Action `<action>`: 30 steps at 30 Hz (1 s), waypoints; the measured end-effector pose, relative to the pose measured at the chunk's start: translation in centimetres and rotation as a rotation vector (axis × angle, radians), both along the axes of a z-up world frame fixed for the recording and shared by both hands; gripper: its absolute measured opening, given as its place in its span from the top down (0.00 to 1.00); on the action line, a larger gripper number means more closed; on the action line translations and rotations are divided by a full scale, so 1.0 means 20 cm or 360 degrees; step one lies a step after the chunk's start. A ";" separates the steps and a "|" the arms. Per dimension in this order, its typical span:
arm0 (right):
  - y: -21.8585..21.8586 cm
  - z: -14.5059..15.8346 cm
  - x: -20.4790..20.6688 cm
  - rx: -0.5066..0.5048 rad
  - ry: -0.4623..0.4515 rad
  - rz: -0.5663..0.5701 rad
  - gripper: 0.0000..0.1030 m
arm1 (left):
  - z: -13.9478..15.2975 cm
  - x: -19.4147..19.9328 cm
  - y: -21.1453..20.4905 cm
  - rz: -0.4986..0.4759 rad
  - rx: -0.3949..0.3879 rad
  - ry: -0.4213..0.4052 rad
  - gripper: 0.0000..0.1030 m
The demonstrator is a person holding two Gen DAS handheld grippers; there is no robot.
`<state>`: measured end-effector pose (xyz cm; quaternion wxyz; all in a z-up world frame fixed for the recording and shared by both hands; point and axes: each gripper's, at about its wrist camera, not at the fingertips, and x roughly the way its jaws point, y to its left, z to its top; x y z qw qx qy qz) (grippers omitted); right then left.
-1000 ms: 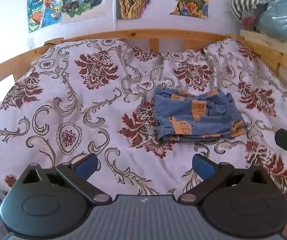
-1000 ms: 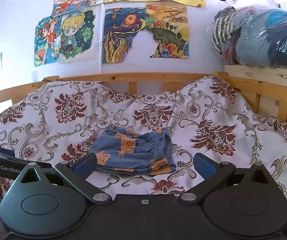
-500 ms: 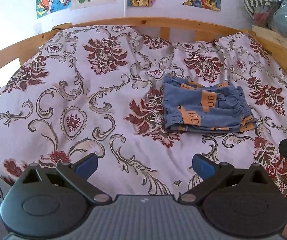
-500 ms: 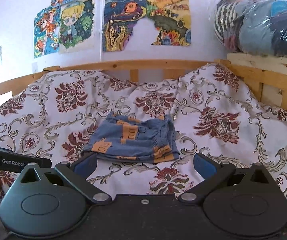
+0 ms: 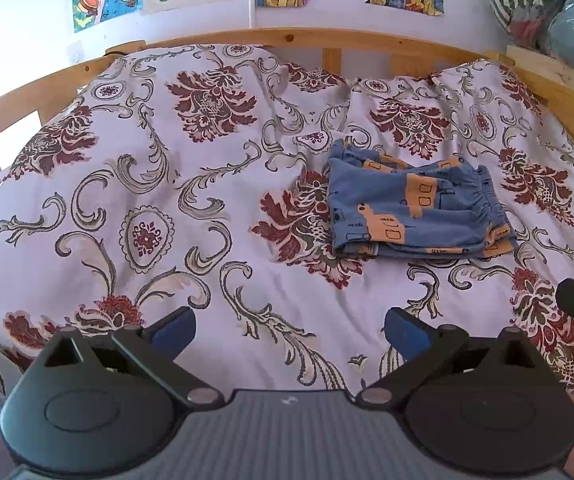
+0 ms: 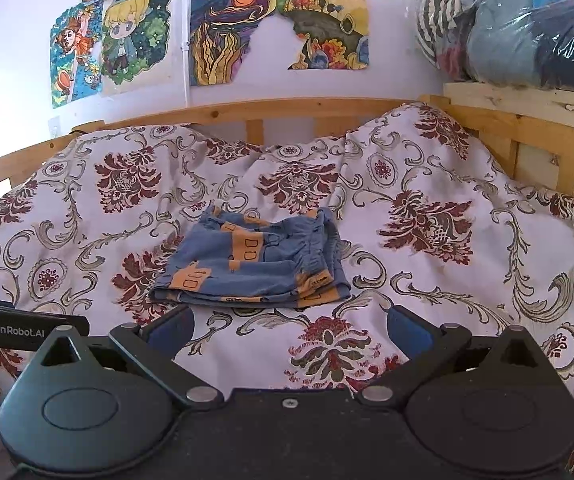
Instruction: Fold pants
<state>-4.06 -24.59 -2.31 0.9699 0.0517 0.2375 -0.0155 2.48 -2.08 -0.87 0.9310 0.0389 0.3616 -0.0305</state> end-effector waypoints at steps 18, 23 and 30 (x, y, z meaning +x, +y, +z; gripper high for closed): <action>0.00 -0.01 0.01 -0.0008 0.0025 0.0003 0.01 | 0.00 0.00 0.00 -0.0010 0.0003 -0.0008 0.00; 0.00 -0.01 0.01 -0.0007 0.0026 0.0002 0.01 | 0.00 0.00 0.00 -0.0009 0.0004 -0.0008 0.00; 0.00 -0.01 0.01 -0.0008 0.0026 0.0003 0.01 | 0.00 0.00 0.00 -0.0009 0.0005 -0.0008 0.00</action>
